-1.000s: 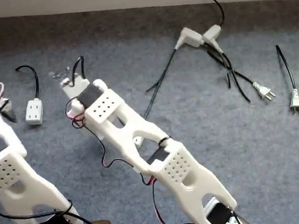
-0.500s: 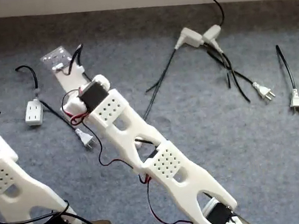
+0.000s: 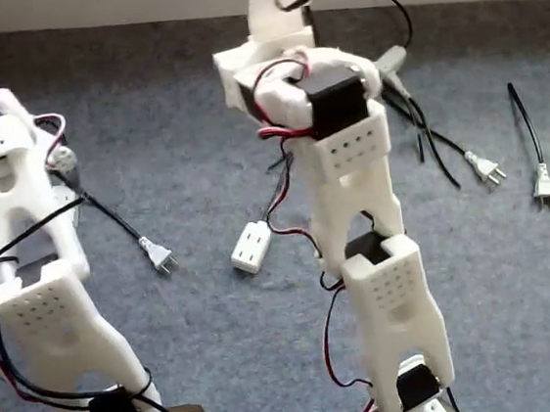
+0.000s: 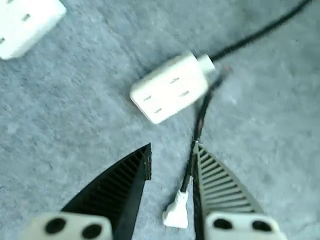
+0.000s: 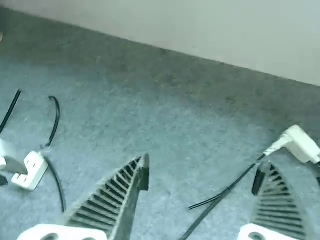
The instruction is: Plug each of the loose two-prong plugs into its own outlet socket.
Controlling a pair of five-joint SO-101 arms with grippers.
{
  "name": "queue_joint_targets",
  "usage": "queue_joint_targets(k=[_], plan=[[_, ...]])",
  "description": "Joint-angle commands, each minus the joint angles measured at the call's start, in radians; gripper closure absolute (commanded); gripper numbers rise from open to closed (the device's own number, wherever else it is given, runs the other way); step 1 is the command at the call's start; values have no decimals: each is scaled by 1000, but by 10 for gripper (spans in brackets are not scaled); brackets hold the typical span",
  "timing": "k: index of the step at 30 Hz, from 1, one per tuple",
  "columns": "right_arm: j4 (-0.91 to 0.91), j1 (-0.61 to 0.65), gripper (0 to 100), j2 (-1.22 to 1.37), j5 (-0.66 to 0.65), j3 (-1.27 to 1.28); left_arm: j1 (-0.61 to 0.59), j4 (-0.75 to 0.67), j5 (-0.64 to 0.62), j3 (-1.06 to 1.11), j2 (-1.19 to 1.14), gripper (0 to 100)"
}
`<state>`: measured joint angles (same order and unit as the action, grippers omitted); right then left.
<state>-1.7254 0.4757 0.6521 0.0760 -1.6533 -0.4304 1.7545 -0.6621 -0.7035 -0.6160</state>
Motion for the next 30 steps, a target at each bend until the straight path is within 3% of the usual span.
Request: queue_joint_targets(k=[1, 10, 21, 26, 30], plan=[[-38, -82, 674, -81, -14, -79, 111, 14, 0, 134, 125, 864], [-21, -209, 674, -84, -54, -74, 269, 12, -5, 440, 185, 864], [-21, -205, 674, -77, -95, -74, 343, 11, -5, 518, 183, 864], [-21, -205, 674, -76, -97, -74, 337, -133, -9, 619, 183, 864], [-21, -205, 674, -76, -97, -74, 338, -178, -123, 642, 191, 864]])
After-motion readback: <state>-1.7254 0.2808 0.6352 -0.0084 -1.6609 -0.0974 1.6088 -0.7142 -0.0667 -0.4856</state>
